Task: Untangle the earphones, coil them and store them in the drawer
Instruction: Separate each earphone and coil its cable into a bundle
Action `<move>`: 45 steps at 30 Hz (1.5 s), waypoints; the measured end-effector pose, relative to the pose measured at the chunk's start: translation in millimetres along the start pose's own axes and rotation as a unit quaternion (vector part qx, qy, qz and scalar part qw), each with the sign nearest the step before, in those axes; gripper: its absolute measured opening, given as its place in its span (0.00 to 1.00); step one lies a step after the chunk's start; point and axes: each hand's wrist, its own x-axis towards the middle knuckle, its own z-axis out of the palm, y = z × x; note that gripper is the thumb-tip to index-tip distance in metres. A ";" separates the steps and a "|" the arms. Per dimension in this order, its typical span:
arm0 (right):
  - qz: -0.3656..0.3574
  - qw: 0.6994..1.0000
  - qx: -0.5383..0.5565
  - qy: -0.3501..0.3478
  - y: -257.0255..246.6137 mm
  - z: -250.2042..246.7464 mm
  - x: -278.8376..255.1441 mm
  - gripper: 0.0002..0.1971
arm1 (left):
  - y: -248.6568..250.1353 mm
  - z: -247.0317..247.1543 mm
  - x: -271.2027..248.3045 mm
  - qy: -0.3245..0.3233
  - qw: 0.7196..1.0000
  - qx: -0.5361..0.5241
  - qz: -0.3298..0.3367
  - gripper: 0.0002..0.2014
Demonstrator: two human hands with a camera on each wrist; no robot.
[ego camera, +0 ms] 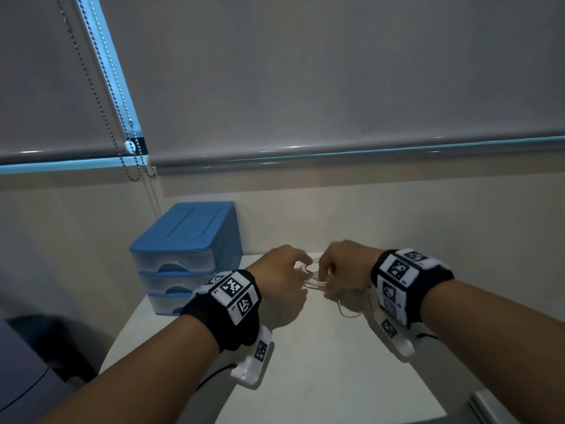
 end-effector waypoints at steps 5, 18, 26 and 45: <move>-0.029 0.995 0.088 0.024 5.8 -7.4 -21.6 0.12 | 14.4 10.2 0.6 -0.037 0.996 0.062 0.059 0.12; -0.142 0.851 0.418 0.286 7.7 -122.2 -73.9 0.10 | 25.0 -49.8 -30.7 0.189 0.915 -0.343 0.098 0.19; -0.179 0.749 0.451 0.450 -11.7 -177.0 -103.1 0.09 | 22.2 -46.6 -48.5 0.179 0.922 -0.330 0.098 0.18; -0.229 0.703 0.431 0.517 -19.8 -200.5 -120.8 0.09 | 0.5 -23.4 -43.8 0.114 0.942 -0.312 0.043 0.16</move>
